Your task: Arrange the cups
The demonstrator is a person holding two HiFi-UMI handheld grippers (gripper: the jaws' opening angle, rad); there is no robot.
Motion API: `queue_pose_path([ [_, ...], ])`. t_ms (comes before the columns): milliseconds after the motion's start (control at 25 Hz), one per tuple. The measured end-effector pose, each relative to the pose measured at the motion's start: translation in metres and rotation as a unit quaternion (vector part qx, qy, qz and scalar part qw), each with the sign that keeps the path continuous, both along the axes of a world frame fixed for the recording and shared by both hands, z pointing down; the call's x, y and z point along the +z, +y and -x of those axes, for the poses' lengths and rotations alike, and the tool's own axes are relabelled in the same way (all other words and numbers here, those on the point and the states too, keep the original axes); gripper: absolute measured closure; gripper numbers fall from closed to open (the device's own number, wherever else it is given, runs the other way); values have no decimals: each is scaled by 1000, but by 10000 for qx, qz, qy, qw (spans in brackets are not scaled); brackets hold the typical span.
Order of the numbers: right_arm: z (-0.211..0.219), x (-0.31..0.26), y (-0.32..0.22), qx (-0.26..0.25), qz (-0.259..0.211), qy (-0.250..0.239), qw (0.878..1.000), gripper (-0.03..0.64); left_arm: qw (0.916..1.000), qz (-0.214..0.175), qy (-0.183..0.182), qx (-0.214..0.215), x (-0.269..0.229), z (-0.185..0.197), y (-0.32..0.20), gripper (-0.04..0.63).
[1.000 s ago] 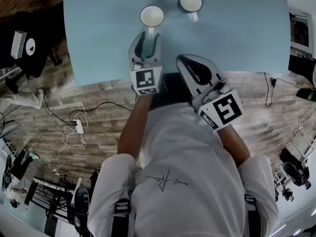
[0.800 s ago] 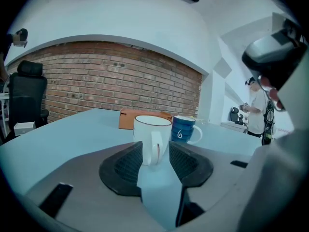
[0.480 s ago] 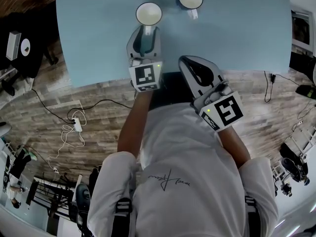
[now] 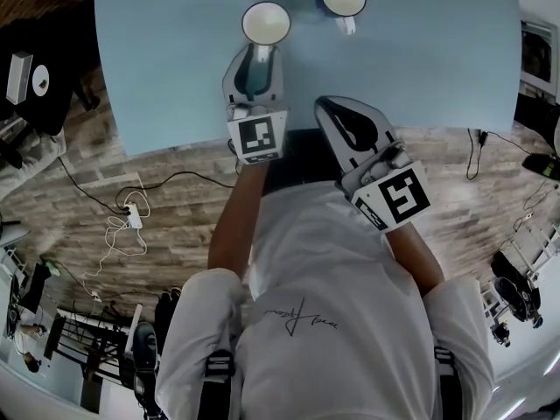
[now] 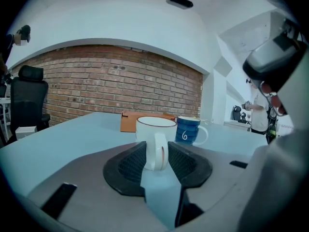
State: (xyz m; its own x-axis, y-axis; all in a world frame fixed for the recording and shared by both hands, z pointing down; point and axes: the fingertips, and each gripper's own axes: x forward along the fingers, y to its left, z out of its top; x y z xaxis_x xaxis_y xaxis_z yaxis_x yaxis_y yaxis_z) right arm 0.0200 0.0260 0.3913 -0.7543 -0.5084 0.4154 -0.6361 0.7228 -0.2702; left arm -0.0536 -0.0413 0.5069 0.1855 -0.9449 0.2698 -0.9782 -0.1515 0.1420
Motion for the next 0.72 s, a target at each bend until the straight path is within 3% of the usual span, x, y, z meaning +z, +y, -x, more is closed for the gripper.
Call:
queue_pose_path([
  [280,-6,2,-7,23,14,29,10000,595,10000,50,-28,-14,1,-5,-3,523],
  [720,-10,4,-8,76,46,30,10000,595,9999,71,-140,63,1,-8,-6,534],
])
